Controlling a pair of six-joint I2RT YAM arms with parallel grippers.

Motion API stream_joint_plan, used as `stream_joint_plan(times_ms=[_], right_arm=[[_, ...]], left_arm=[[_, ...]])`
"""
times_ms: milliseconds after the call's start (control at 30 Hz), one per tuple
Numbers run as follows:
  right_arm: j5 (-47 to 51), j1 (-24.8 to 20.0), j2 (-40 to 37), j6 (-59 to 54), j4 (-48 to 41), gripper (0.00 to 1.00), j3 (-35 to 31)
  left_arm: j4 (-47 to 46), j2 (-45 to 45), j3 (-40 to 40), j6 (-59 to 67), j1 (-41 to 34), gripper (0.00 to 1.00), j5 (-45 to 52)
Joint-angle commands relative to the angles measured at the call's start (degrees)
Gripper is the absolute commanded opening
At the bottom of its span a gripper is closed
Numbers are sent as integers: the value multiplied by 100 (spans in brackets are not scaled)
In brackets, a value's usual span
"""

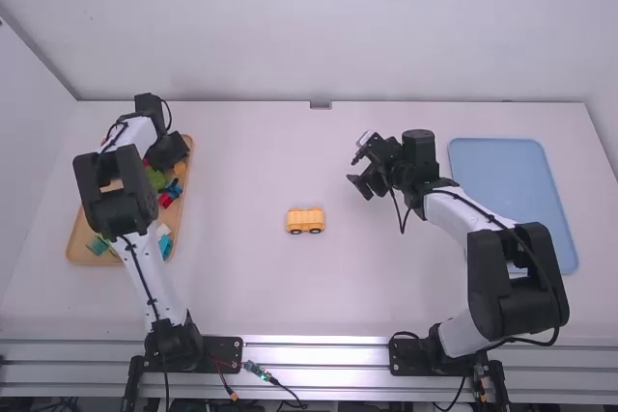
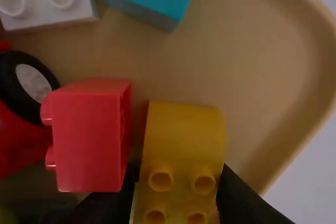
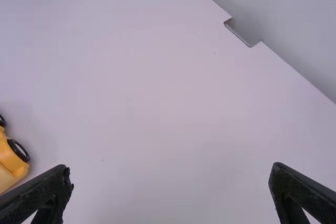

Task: Assemble lego blocks to make yellow taxi

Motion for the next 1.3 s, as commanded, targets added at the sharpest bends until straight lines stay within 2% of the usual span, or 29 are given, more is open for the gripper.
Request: stream_joint_plan(times_ms=[0,233,267,333,767,900,1000,1267], right_arm=[[-13,20,-124,28,-24,99,33],[-11,20,-124,31,-26,99,33],[-13,20,-124,28,-26,99,33],[-11,20,-124,28,-26,99,33],[-11,20,-124,26,-24,99,33],[-11,20,-124,26,-24,99,33],[-11,20,-124,28,-24,99,33],[-11,20,-124,26,-24,99,33]], left_arm=[[-24,142,-122,-37,-31,34,66],[-7,142,-118,-37,-31,36,72],[-4,142,-118,-37,-31,34,85],[-17,142,-122,-68,-31,21,85],[-22,140,-118,-72,-31,21,79],[70,122,-118,28,-31,17,61],[92,-2,-116,109,-28,4,-72],[48,-588,-238,337,-98,2,-223]])
